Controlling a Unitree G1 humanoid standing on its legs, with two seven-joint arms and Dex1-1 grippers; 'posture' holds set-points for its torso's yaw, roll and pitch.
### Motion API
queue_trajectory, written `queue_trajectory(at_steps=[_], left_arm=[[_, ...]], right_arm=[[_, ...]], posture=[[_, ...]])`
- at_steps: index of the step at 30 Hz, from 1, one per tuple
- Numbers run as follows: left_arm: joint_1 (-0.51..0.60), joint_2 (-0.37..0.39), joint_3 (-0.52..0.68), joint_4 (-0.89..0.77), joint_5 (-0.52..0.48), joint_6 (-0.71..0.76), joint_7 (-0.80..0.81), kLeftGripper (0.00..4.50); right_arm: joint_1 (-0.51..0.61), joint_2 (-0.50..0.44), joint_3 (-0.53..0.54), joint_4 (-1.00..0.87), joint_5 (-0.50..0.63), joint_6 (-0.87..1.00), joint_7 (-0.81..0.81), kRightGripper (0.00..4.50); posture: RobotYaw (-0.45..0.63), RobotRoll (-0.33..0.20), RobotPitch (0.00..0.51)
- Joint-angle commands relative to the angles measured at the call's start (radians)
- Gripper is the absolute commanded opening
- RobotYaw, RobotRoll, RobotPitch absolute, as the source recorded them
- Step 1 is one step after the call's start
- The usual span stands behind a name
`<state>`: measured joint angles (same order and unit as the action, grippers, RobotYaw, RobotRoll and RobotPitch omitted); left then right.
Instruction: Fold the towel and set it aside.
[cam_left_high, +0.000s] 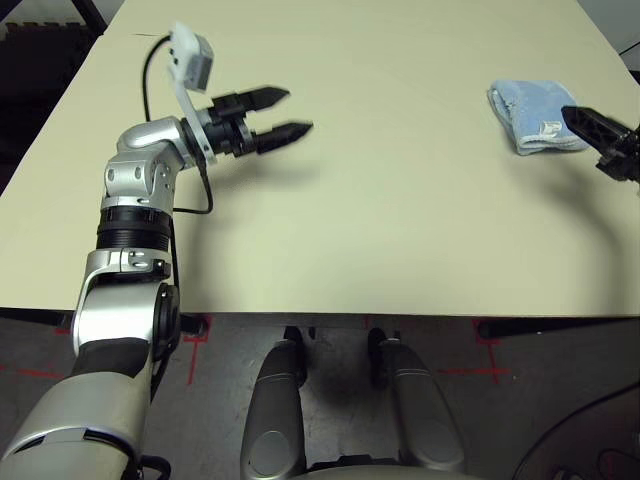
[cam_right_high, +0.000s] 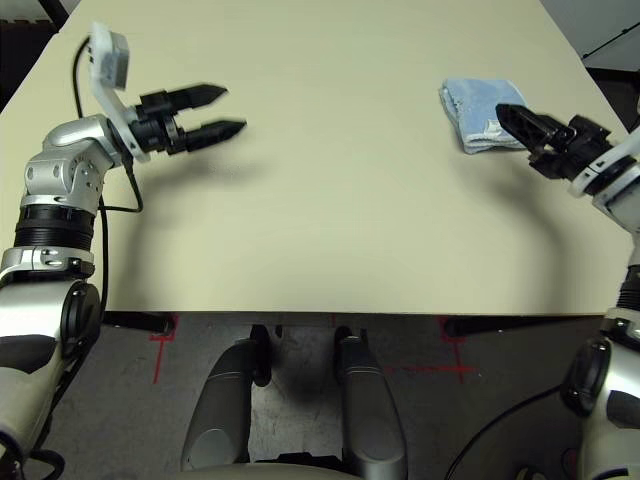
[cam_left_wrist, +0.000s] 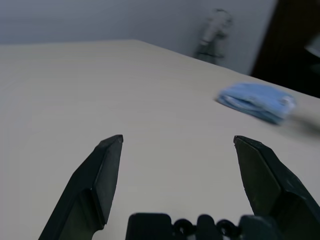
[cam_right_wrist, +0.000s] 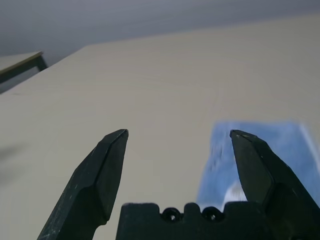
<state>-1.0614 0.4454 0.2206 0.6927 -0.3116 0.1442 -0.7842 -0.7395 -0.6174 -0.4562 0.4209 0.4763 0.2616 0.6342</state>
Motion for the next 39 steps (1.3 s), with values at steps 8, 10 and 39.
queue_trajectory(at_steps=[8, 10, 39], left_arm=[[-0.048, -0.079, 0.059, 0.303, 0.166, -0.445, 0.628, 4.5], [-0.041, -0.073, 0.063, 0.344, 0.171, -0.482, 0.649, 4.5], [0.021, 0.011, 0.064, 0.458, 0.148, -0.487, 0.403, 4.5]], right_arm=[[-0.238, 0.208, 0.113, 0.538, -0.251, -0.599, -0.284, 4.45], [-0.261, 0.215, 0.119, 0.617, -0.262, -0.657, -0.29, 4.45], [-0.218, 0.186, 0.1, 0.715, -0.255, -0.694, -0.364, 4.45]], posture=[[0.05, 0.0, 0.267], [0.04, 0.0, 0.269], [-0.01, 0.0, 0.276]])
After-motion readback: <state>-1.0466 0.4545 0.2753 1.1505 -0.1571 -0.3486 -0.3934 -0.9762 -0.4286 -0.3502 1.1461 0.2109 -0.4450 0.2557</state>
